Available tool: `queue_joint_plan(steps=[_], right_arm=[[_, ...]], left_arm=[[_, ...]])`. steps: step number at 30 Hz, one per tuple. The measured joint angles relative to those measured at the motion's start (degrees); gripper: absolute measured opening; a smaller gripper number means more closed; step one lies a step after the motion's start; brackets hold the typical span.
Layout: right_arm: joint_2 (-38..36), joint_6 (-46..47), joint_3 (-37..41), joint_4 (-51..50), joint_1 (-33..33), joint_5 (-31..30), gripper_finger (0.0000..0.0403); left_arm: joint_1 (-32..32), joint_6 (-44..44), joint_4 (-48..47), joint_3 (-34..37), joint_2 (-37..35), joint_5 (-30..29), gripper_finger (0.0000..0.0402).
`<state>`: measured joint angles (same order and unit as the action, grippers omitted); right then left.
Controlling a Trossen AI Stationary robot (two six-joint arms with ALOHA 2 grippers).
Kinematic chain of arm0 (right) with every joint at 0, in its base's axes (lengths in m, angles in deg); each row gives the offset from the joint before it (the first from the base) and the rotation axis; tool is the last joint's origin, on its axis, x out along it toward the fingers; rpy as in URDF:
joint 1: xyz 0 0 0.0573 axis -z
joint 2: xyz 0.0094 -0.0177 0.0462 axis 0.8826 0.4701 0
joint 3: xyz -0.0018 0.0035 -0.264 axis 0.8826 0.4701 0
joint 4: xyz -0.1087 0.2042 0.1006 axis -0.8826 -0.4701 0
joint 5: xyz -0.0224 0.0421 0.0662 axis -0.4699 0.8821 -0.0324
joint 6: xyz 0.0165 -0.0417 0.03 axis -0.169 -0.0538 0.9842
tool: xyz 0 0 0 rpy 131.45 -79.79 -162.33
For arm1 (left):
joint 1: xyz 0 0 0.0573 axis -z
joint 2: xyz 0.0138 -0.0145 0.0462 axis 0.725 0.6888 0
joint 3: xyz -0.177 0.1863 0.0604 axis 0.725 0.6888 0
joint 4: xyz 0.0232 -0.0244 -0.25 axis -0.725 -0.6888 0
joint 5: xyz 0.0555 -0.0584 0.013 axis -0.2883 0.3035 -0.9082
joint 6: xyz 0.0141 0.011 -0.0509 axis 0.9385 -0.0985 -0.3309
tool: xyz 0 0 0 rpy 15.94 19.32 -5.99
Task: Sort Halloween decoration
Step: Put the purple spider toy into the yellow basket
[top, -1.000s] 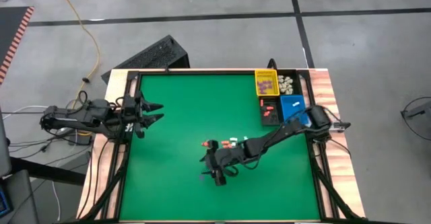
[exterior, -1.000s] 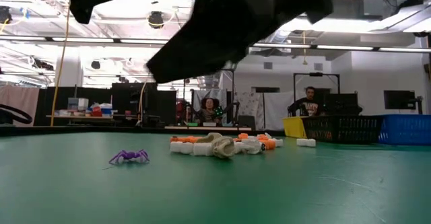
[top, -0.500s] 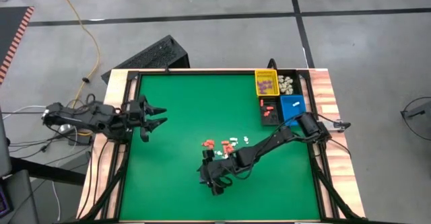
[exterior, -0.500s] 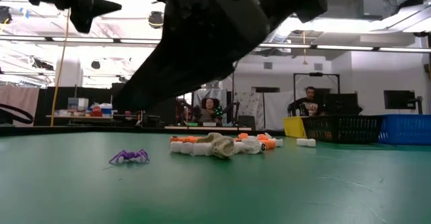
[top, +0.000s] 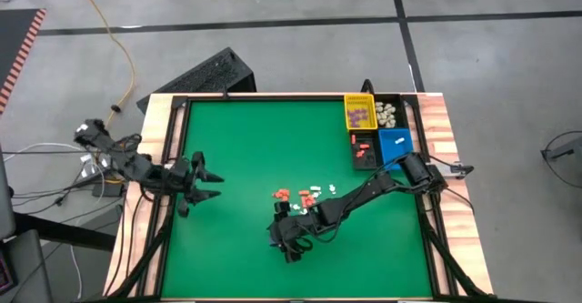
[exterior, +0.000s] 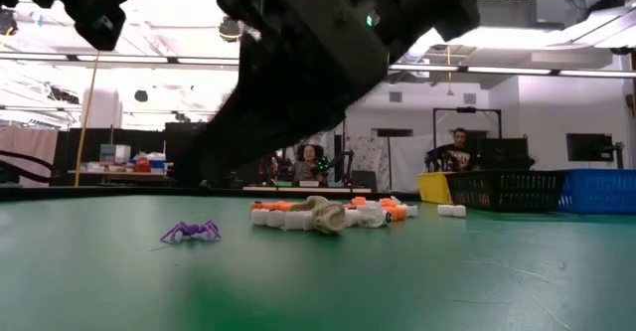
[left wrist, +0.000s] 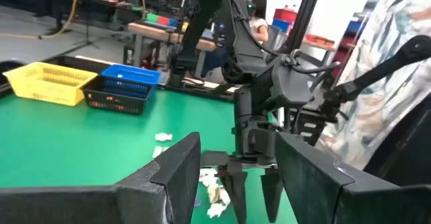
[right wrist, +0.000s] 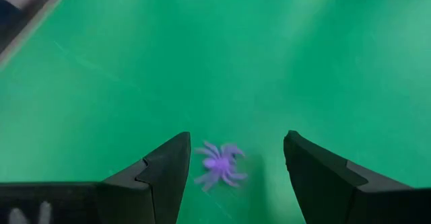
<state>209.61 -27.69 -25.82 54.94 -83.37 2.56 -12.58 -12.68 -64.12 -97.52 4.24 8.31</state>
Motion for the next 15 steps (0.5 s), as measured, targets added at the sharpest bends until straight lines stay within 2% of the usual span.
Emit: queue_joint_plan(steps=[7,11,15], right_arm=[[3.39,1.60,-0.14,2.35,-0.04,0.03,0.0260],[4.79,2.91,-0.11,3.20,-0.28,-0.13,0.0260],[5.90,5.12,-0.21,3.25,-0.31,-0.83,0.0260]], left_arm=[[9.70,3.48,0.21,0.00,-0.22,-10.47,0.0180],[12.20,3.88,-0.80,0.00,-0.27,-14.68,0.0180],[13.07,2.78,-1.53,0.00,-0.25,-15.96,0.0180]])
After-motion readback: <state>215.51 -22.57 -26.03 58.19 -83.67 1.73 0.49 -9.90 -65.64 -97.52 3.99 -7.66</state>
